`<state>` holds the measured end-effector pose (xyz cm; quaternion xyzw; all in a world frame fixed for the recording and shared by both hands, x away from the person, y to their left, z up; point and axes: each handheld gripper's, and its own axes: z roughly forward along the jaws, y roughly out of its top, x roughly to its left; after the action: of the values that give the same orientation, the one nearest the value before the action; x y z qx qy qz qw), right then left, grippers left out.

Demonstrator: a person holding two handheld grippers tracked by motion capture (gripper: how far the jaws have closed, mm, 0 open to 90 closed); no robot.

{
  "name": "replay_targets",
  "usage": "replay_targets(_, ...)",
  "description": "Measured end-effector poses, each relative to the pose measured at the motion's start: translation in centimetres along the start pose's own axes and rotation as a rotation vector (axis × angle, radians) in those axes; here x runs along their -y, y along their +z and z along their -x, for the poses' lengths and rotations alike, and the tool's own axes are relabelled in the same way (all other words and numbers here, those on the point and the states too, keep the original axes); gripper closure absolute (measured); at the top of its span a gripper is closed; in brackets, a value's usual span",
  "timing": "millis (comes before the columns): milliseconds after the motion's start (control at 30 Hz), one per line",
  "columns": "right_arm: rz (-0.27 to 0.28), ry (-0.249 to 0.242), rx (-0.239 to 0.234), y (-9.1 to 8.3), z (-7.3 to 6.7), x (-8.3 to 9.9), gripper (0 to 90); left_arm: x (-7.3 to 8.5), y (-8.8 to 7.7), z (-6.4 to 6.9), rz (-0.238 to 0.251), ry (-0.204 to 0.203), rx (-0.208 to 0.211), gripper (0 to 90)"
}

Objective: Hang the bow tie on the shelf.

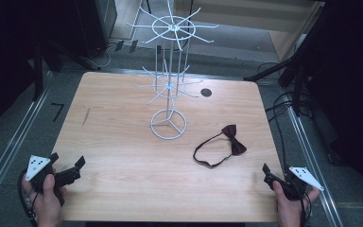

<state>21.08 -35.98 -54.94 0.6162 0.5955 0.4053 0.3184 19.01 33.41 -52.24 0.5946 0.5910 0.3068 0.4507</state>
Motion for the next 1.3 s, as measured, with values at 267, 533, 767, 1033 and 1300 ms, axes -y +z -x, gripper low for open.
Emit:
replay_targets(267,-0.028,-0.017,-0.02,-0.1,-0.6,0.0,13.8,0.0,0.0,0.0,0.003,0.005,0.002,0.0)
replay_targets(533,-0.028,-0.061,-0.044,0.0,-2.5,-1.4,13.8,0.0,0.0,0.1,0.002,0.01,0.002,0.1)
replay_targets(767,-0.048,-0.089,-0.09,1.3,-5.3,-3.0,14.0,0.0,0.0,0.1,0.001,0.011,0.003,0.1)
replay_targets(1033,-0.107,-0.123,-0.088,3.8,-8.4,-3.9,22.4,0.0,0.0,0.1,0.006,0.006,0.002,0.0)
replay_targets(1300,-0.174,-0.108,-0.108,6.1,-9.6,-4.3,24.5,0.0,0.0,0.1,0.004,0.009,0.003,0.0)
